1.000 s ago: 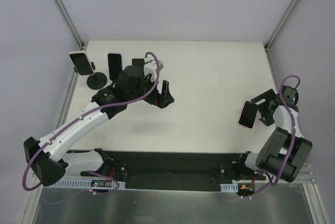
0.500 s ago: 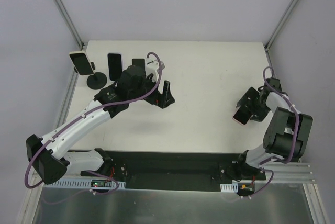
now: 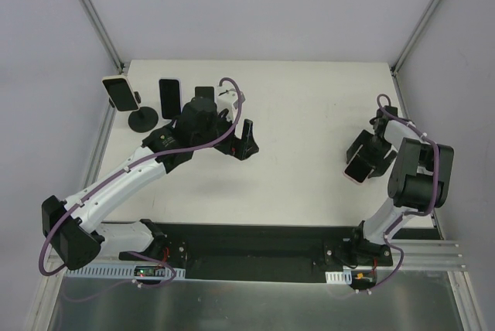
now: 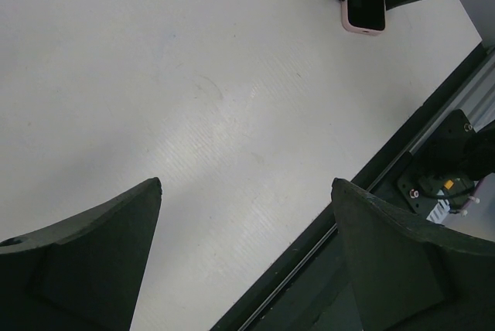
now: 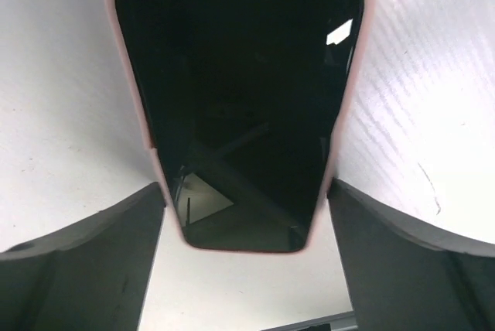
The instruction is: Place the phone on the phone stand
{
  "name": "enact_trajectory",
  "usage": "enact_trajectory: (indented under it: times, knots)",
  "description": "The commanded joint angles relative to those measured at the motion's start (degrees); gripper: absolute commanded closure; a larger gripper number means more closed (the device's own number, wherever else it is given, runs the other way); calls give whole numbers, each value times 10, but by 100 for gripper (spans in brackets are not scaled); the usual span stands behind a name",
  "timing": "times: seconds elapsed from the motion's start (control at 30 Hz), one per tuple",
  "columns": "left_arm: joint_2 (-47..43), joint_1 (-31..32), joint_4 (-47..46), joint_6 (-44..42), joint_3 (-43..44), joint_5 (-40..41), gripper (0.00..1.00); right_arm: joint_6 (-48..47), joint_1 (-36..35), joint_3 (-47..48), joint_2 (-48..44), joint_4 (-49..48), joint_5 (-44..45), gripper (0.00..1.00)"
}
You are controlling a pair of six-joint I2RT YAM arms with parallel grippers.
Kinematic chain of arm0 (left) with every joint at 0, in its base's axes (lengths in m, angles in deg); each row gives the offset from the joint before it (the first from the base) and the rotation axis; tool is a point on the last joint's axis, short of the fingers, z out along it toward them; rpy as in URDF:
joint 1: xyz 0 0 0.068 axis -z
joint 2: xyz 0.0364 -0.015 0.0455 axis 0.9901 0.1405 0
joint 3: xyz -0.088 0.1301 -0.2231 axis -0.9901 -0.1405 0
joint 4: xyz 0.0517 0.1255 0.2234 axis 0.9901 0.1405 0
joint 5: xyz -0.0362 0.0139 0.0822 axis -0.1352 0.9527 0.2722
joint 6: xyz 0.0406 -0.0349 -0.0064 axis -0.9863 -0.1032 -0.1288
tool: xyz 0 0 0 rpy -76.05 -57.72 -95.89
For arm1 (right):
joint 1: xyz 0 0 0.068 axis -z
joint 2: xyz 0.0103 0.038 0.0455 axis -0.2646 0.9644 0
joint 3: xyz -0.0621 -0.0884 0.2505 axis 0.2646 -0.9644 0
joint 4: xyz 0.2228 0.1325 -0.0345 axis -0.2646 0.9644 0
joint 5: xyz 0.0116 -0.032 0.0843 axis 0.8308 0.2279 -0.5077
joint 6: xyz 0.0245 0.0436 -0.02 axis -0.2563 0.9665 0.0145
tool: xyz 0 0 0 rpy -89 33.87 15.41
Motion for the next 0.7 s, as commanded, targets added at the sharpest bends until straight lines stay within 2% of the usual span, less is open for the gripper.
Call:
enact_trajectory:
  times: [0.0, 0.07, 0.13, 0.2, 0.23, 0.27, 0.33, 0.5, 0.6, 0.63, 0.67]
  knots:
    - [0, 4, -13, -13, 15, 13, 11, 25, -35, -26, 4, 12, 4, 23]
    - [0, 4, -13, -13, 15, 12, 11, 30, -58, -36, -1, 8, -14, 35]
    - [0, 3, -13, -13, 15, 12, 11, 38, -94, -43, -6, 10, -6, 36]
    - [0, 3, -13, -14, 15, 12, 10, 57, -119, -66, -24, 5, -5, 43]
    - [0, 3, -13, -14, 15, 14, 11, 64, -135, -76, -32, -1, -6, 48]
    - [2, 4, -13, -14, 15, 14, 10, 73, -162, -92, -49, -3, -8, 57]
    - [3, 3, -13, -16, 15, 14, 10, 102, -193, -106, -70, -11, -9, 59]
    - [11, 2, -13, -21, 15, 21, 10, 187, -336, -135, -135, -8, 46, 60]
    - [14, 0, -13, -25, 15, 28, 10, 293, -440, -160, -158, -49, 73, 59]
    - [14, -3, -13, -27, 15, 31, 9, 323, -495, -151, -168, -29, 109, 59]
    - [17, -4, -13, -28, 15, 34, 9, 364, -523, -143, -174, -20, 141, 58]
